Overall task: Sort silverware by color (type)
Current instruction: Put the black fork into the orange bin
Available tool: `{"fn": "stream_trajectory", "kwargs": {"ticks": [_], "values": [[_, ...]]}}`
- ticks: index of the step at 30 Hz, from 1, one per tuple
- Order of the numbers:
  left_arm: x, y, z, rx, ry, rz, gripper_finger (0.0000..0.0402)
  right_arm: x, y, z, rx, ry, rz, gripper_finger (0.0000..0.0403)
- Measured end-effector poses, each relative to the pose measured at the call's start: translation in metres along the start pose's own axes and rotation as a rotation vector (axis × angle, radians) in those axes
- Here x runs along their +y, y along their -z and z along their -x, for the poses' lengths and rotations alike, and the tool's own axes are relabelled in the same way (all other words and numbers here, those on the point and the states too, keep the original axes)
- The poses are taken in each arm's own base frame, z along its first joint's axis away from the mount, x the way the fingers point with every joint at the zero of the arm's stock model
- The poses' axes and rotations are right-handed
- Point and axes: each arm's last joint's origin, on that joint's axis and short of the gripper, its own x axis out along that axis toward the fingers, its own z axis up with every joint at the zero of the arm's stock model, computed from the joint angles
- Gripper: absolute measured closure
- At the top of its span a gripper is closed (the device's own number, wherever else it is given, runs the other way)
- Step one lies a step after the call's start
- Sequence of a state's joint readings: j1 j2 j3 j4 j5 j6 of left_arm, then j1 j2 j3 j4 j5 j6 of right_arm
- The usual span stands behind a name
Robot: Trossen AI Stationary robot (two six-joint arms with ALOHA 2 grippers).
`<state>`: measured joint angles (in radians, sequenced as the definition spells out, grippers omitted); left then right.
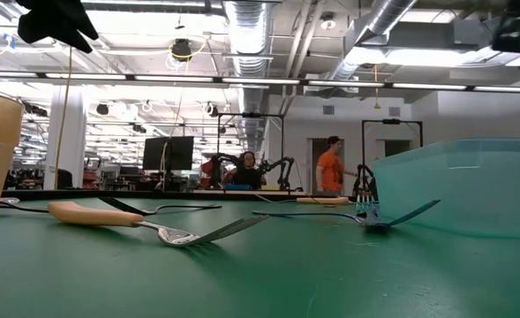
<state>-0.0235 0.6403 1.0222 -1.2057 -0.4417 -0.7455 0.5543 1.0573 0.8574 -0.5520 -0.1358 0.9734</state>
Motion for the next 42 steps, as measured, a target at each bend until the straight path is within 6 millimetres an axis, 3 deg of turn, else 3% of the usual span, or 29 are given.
{"fn": "stream_trajectory", "kwargs": {"ticks": [9, 21, 29, 34, 42], "values": [[-0.001, -0.001, 0.003, 0.023, 0.039, 0.004, 0.0243, -0.010, -0.034, 0.027, -0.244, -0.070, 0.035, 0.0266], [0.009, -0.025, 0.043, -0.203, 0.017, -0.006, 0.0243, -0.019, -0.074, 0.047, -0.547, -0.121, 0.133, 0.0266], [0.036, -0.014, 0.068, -0.314, 0.074, 0.082, 0.0243, -0.024, -0.100, 0.070, -0.797, -0.157, 0.211, 0.0266], [0.053, -0.006, 0.080, -0.374, 0.108, 0.145, 0.0243, -0.036, -0.111, 0.080, -0.889, -0.089, 0.205, 0.0266], [0.062, 0.013, 0.069, -0.351, 0.130, 0.188, 0.0243, -0.070, -0.133, 0.071, -0.919, 0.099, 0.088, 0.0266]]}}
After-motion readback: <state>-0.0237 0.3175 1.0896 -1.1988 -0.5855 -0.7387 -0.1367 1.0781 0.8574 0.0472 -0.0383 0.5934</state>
